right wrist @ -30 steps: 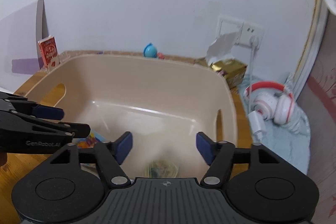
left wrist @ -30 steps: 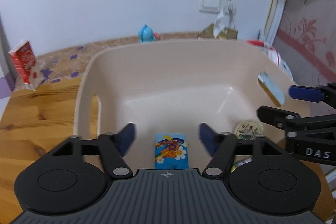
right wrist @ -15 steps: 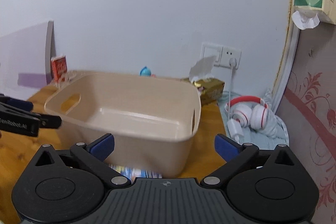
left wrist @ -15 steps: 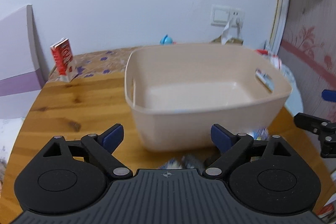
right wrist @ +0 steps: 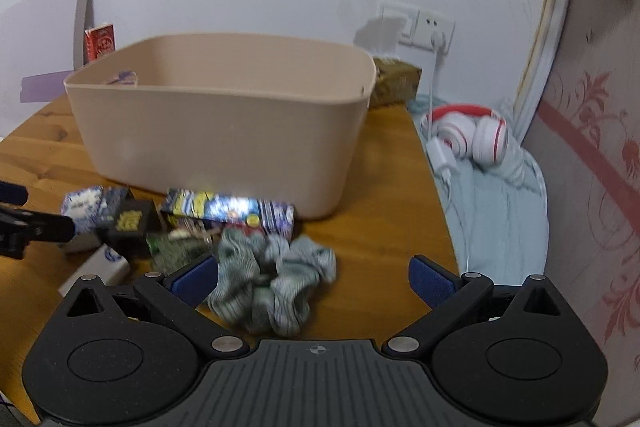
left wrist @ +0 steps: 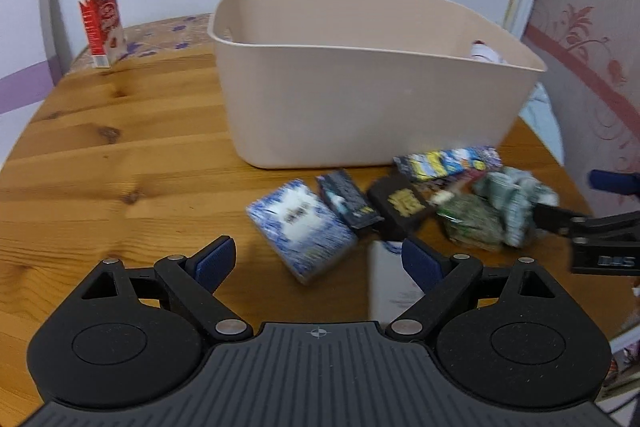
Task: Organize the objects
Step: 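Grasp the white box with the left tool while the right tool grasps the green checked cloth, then carry the white box and cloth over the basket and release both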
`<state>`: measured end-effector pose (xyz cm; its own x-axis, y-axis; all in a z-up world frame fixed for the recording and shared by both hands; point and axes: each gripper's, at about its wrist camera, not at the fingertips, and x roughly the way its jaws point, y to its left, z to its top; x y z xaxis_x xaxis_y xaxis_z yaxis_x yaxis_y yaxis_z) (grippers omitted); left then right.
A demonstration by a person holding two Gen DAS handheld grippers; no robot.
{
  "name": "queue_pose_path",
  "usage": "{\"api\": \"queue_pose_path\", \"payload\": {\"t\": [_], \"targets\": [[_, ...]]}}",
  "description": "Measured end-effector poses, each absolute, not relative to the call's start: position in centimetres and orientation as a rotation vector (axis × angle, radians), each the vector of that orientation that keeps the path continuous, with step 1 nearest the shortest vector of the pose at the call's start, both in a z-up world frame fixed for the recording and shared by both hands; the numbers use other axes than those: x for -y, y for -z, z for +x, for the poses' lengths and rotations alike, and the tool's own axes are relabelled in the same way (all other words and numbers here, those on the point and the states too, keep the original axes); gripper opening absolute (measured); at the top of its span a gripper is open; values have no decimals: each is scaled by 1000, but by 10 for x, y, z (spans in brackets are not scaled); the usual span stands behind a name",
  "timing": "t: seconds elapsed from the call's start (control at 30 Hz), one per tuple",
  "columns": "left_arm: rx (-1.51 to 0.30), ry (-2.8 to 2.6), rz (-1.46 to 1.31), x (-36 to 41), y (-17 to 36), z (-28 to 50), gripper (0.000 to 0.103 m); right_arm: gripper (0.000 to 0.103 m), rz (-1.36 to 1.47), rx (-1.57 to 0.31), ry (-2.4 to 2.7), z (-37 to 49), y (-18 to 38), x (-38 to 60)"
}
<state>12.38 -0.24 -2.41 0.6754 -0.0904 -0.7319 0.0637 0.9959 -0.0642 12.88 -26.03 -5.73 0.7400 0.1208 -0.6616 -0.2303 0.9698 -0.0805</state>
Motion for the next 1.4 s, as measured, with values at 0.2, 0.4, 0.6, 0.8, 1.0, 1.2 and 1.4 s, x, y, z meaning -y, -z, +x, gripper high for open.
{"api": "queue_pose_path", "payload": {"t": [0.2, 0.4, 0.6, 0.8, 1.0, 1.2, 1.4], "targets": [[-861, 135, -27, 19, 34, 120, 92, 103, -152, -735, -195, 128, 70, 262], [-887, 167, -13, 31, 44, 121, 84, 89, -130, -753, -211, 130, 79, 262], [-910, 196, 18, 41, 52, 124, 58, 58, -104, -778, -245, 131, 85, 258], [-900, 227, 28, 39, 49, 122, 32, 18, -99, -782, -274, 125, 85, 251], [-895, 226, 31, 35, 46, 115, 31, 14, -86, -765, -268, 112, 79, 254], [-855, 223, 31, 30, 33, 104, 31, 14, -61, -725, -257, 97, 64, 262], [-799, 212, 25, 22, 13, 96, 31, 14, -54, -660, -256, 82, 41, 266]]}}
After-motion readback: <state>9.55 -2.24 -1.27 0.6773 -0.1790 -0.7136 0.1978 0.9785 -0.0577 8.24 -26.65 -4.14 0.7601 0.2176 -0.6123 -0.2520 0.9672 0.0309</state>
